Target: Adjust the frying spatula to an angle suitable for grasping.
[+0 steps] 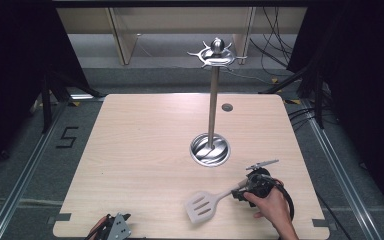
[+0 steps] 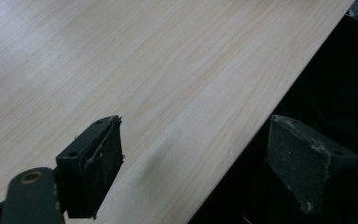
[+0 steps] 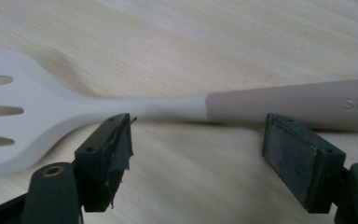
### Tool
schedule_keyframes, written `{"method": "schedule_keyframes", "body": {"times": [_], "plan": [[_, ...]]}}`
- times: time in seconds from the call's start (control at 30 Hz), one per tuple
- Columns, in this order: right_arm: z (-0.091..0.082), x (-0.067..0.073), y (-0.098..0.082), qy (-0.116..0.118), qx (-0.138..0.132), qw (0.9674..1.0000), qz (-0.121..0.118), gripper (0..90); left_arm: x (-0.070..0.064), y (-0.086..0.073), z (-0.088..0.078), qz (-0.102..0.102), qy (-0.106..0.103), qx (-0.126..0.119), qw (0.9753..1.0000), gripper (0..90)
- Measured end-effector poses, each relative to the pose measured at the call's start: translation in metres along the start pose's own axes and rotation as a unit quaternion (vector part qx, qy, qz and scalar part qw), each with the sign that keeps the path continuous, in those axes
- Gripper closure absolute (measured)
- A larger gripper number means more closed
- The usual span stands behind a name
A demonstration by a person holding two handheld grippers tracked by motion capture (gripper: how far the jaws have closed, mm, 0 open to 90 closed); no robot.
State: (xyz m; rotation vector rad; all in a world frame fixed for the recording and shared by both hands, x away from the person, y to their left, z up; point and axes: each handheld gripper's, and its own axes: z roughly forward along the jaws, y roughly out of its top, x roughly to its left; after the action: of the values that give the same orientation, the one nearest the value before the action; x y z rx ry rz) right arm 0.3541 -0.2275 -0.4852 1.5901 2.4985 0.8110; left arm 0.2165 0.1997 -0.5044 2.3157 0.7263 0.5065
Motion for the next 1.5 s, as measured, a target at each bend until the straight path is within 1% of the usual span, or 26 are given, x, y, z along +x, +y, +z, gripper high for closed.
{"method": "schedule_keyframes", "body": {"times": [0.03, 0.1, 0.17, 0.2, 0.23, 0.27, 0.37, 0.4, 0.5, 0.57, 0.67, 0.7, 0.73, 0.77, 0.83, 0.87, 0.97, 1.03, 1.07, 1.1, 1.13, 1.17, 1.27, 1.3, 1.4, 1.5], "plan": [[0.0, 0.0, 0.002, 0.001, -0.003, 0.9999, -0.01, 26.1, 0.0, 0.0, 0.001, -0.003, 0.0, -0.004, 1.0, 17.8], [0.0, 0.0, 0.005, 0.004, -0.003, 0.9999, -0.014, 26.4, 0.0, 0.0, 0.001, -0.007, -0.001, -0.005, 1.0, 17.8], [0.002, 0.004, 0.009, -0.011, 0.003, 0.9998, -0.016, 25.9, 0.001, -0.001, 0.0, -0.011, 0.005, -0.005, 0.9999, 17.8], [0.002, 0.005, 0.009, -0.017, 0.011, 0.9997, -0.016, 25.9, 0.002, -0.001, -0.001, -0.004, 0.008, 0.002, 1.0, 17.8], [0.002, 0.006, 0.009, -0.012, 0.01, 0.9997, -0.021, 26.0, 0.002, -0.001, -0.001, -0.006, 0.007, 0.001, 1.0, 17.8], [0.002, 0.006, 0.007, -0.016, 0.015, 0.9996, -0.018, 26.4, 0.002, -0.001, -0.001, -0.006, 0.007, 0.001, 1.0, 17.8], [0.001, 0.004, 0.003, -0.007, 0.013, 0.9998, -0.011, 28.8, 0.001, -0.001, 0.0, -0.003, 0.005, 0.0, 1.0, 17.8], [0.001, 0.002, 0.002, -0.003, 0.016, 0.9998, -0.011, 28.8, 0.0, -0.001, 0.001, -0.011, 0.0, -0.004, 0.9999, 17.8], [0.002, 0.0, 0.003, 0.004, 0.021, 0.9998, 0.001, 28.3, -0.001, -0.001, 0.001, -0.01, -0.001, -0.003, 0.9999, 17.8], [0.003, -0.003, 0.004, 0.007, 0.016, 0.9998, -0.012, 28.2, 0.0, -0.001, 0.001, -0.013, 0.0, -0.004, 0.9999, 17.8], [0.003, 0.0, 0.009, 0.0, 0.02, 0.9998, -0.002, 27.8, 0.0, -0.001, 0.001, -0.011, 0.0, -0.004, 0.9999, 17.8], [0.003, 0.002, 0.012, -0.006, 0.03, 0.9995, 0.009, 27.8, 0.0, -0.001, 0.001, -0.011, 0.0, -0.004, 0.9999, 17.8], [0.003, 0.0, 0.013, -0.001, 0.029, 0.9996, -0.002, 27.6, 0.0, -0.001, 0.001, -0.01, 0.0, -0.003, 0.9999, 17.8], [0.004, 0.002, 0.015, -0.005, 0.037, 0.9993, 0.009, 27.1, 0.0, -0.001, 0.001, -0.007, 0.001, -0.002, 1.0, 17.8], [0.004, 0.001, 0.016, -0.014, 0.047, 0.9988, 0.007, 27.1, -0.001, -0.001, 0.0, -0.011, 0.0, 0.0, 0.9999, 17.8], [0.004, 0.001, 0.016, -0.001, 0.046, 0.999, -0.002, 27.3, 0.0, -0.001, 0.0, -0.008, 0.002, 0.0, 1.0, 17.8], [0.007, -0.003, 0.018, -0.002, 0.061, 0.9981, 0.0, 27.4, 0.0, -0.001, 0.0, -0.007, 0.001, -0.002, 1.0, 17.8], [0.007, -0.006, 0.02, 0.007, 0.062, 0.9981, 0.002, 28.2, 0.0, -0.001, 0.0, -0.009, 0.0, -0.003, 1.0, 17.7], [0.007, -0.006, 0.022, 0.005, 0.066, 0.9978, 0.011, 28.2, 0.0, -0.001, 0.0, -0.009, 0.0, -0.003, 1.0, 17.8], [0.007, -0.008, 0.023, 0.013, 0.062, 0.998, 0.0, 28.2, -0.001, -0.001, 0.0, -0.01, -0.002, -0.004, 0.9999, 17.8], [0.008, -0.009, 0.025, -0.003, 0.069, 0.9976, -0.007, 28.3, 0.0, -0.001, 0.0, -0.005, -0.001, -0.003, 1.0, 17.8], [0.007, -0.007, 0.027, 0.014, 0.078, 0.9968, 0.009, 28.3, 0.0, 0.0, 0.0, -0.003, 0.0, -0.003, 1.0, 17.8], [0.01, -0.008, 0.034, 0.01, 0.08, 0.9967, 0.005, 28.8, 0.001, -0.001, 0.0, -0.005, 0.0, -0.004, 1.0, 17.8], [0.01, -0.005, 0.036, 0.013, 0.097, 0.995, 0.02, 28.7, 0.001, -0.001, 0.0, -0.005, 0.001, -0.004, 1.0, 17.8], [0.013, -0.004, 0.043, 0.009, 0.099, 0.9949, 0.013, 28.7, 0.001, -0.001, 0.0, -0.003, 0.005, 0.001, 1.0, 17.8], [0.018, -0.001, 0.05, 0.001, 0.105, 0.9945, 0.005, 28.5, -0.001, -0.001, 0.0, -0.009, 0.001, 0.001, 1.0, 17.8]]}}
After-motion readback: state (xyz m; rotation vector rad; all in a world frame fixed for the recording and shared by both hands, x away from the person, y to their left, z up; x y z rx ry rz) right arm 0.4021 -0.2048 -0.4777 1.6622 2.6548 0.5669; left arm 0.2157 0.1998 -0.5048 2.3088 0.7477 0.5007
